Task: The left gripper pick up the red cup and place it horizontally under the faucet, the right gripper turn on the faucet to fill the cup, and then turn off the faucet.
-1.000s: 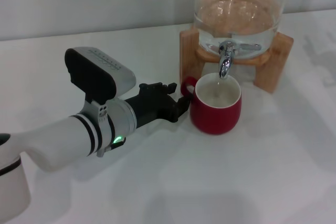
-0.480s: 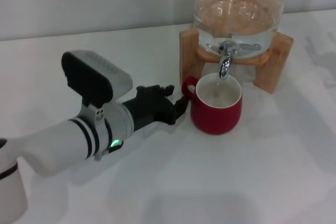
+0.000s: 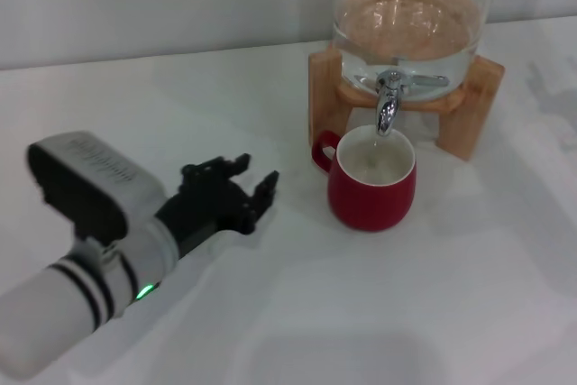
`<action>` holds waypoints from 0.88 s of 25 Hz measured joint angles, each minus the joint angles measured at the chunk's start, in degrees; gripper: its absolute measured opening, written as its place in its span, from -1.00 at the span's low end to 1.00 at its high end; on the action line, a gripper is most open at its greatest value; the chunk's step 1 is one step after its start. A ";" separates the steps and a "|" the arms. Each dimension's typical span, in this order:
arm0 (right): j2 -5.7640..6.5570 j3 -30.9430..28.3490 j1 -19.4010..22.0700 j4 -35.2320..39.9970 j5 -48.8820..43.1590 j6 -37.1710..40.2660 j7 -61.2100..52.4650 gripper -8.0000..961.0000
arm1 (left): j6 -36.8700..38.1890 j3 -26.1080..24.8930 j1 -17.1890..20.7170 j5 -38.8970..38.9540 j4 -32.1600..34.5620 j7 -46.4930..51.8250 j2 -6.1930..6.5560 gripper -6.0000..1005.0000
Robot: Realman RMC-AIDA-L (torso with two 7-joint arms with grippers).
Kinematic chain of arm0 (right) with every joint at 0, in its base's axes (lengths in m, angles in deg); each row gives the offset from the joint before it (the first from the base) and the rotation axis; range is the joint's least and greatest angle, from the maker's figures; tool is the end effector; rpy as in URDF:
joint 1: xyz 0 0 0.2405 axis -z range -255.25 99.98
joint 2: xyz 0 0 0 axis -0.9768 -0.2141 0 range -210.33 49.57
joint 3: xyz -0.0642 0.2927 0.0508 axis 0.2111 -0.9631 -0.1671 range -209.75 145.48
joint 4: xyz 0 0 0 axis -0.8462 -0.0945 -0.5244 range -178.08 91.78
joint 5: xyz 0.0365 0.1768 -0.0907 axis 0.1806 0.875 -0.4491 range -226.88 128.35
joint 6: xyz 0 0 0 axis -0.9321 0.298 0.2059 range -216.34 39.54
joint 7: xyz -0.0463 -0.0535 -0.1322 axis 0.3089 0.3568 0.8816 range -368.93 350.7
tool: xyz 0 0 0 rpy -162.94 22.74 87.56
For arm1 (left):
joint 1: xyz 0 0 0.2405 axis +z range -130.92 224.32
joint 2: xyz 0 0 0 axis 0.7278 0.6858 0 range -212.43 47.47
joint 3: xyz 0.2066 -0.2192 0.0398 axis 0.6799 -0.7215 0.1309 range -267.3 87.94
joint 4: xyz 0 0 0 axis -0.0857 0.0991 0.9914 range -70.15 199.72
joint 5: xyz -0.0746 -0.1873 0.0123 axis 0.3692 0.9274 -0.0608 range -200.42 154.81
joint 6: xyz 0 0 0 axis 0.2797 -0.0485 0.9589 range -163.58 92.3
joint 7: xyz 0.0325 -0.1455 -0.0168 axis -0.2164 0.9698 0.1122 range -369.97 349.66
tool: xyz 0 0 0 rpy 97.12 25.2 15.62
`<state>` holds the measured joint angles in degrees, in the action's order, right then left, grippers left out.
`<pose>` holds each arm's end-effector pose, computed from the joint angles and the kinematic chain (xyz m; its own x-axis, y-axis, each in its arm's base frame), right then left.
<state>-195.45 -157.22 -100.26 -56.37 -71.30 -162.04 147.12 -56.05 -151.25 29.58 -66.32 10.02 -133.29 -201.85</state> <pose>0.3815 0.3572 0.0806 0.6556 0.2868 -0.6985 -0.7225 -0.0304 -0.6907 -0.2366 0.3327 -0.1430 0.8559 0.2233 0.4664 0.4650 -0.7270 -0.5052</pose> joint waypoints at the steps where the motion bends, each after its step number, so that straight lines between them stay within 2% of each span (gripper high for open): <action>1: 0.03 -0.06 0.08 -0.02 0.00 0.13 0.01 0.30 | -0.14 -1.00 1.90 -0.04 -1.20 -1.52 -0.06 -0.12; 6: 0.09 -0.33 0.53 -0.09 0.13 0.39 0.45 0.30 | -3.75 -7.87 9.15 2.38 -5.25 -8.68 -0.42 -0.12; 9: 0.06 -0.60 0.59 -0.18 0.29 0.42 0.74 0.30 | -8.29 -12.69 11.33 6.45 -5.40 -12.32 -0.43 -0.12; 16: -0.01 -1.29 1.66 -0.66 1.11 -0.17 0.72 0.30 | -19.48 -26.56 11.96 9.57 -1.56 -13.98 -0.37 -0.12; 22: 0.01 -1.30 1.97 -0.76 1.82 -1.18 0.35 0.30 | -27.08 -35.07 11.23 14.36 3.16 -13.99 -0.27 -0.10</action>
<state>-195.44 -158.52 -98.29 -57.12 -69.48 -163.22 147.47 -83.13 -186.32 40.80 -51.96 13.17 -147.28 -202.11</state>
